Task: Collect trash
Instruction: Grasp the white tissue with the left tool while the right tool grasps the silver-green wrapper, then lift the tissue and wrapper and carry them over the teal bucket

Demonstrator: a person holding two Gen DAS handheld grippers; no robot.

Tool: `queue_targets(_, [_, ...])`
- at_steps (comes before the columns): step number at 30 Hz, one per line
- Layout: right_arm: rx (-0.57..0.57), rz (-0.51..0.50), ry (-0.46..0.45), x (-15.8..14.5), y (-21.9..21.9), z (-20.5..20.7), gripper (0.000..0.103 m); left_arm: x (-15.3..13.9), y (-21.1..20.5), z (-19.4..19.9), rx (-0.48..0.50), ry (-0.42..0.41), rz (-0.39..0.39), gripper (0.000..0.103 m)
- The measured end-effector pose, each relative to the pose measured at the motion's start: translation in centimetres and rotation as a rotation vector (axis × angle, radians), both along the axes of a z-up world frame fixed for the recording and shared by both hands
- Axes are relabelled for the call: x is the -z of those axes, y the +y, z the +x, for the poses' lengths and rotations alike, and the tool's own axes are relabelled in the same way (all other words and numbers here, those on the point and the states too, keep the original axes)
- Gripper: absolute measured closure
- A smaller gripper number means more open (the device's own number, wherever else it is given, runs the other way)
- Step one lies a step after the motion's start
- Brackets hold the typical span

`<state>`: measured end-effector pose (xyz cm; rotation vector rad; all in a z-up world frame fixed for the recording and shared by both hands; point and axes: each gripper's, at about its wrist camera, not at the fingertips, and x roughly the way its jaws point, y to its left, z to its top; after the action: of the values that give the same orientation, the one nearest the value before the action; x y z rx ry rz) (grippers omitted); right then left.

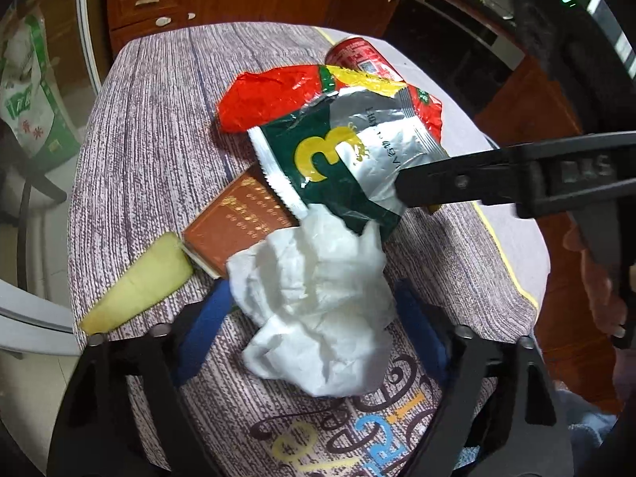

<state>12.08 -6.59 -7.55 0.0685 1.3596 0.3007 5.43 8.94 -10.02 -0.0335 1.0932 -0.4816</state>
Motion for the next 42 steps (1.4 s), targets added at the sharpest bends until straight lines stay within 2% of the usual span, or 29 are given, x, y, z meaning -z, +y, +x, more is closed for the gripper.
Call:
queue_targets(2, [0.005, 0.01, 0.012, 0.5, 0.3, 0.3, 0.018, 0.1, 0.5, 0.1, -0.001, -0.001, -0.007, 0.04])
queue_targets(7, [0.002, 0.001, 0.018, 1.5, 1.4, 0.9, 0.019, 0.1, 1.1, 0.1, -0.004, 0.01, -0.013, 0.043])
queue_targets(10, [-0.002, 0.0, 0.015, 1.8, 2.0, 1.0, 0.04, 0.2, 0.9, 0.1, -0.011, 0.029, -0.006, 0.042])
queue_targets(11, [-0.006, -0.002, 0.017, 1.8, 2.1, 1.0, 0.056, 0.1, 0.8, 0.0, -0.009, 0.023, 0.001, 0.042])
queue_targets(15, [-0.044, -0.012, -0.002, 1.4, 2.6, 0.3, 0.068, 0.1, 0.5, -0.1, -0.007, 0.008, 0.03, 0.046])
queue_targets(17, [-0.065, -0.023, -0.032, 0.8, 2.7, -0.3, 0.073, 0.1, 0.2, -0.4, -0.009, -0.01, 0.066, 0.073])
queue_targets(18, [-0.075, -0.019, -0.048, 0.4, 2.6, -0.6, 0.074, 0.0, 0.2, -0.4, 0.001, -0.003, 0.05, 0.078])
queue_targets(19, [-0.081, -0.015, -0.052, 0.1, 2.5, -0.7, 0.074, -0.2, 0.2, -0.7, 0.008, -0.002, 0.038, 0.089])
queue_targets(20, [-0.087, -0.021, -0.067, -0.4, 2.5, -1.0, 0.075, -0.4, 0.1, -0.8, 0.005, -0.012, 0.048, 0.092])
queue_targets(21, [-0.09, -0.031, -0.079, -0.7, 2.2, -1.2, 0.081, -0.7, 0.1, -1.0, -0.003, -0.03, 0.066, 0.092])
queue_targets(22, [-0.09, -0.037, -0.096, -1.1, 2.1, -1.3, 0.083, -1.0, 0.0, -1.0, -0.009, -0.037, 0.068, 0.093])
queue_targets(31, [-0.019, -0.017, -0.205, -5.3, -2.7, -2.3, 0.084, -4.9, -0.5, -0.7, -0.024, -0.106, 0.047, 0.094])
queue_targets(42, [0.15, -0.093, -0.262, -7.7, -13.5, -3.0, 0.084, -7.0, -8.4, 1.0, 0.108, -0.143, 0.047, 0.093])
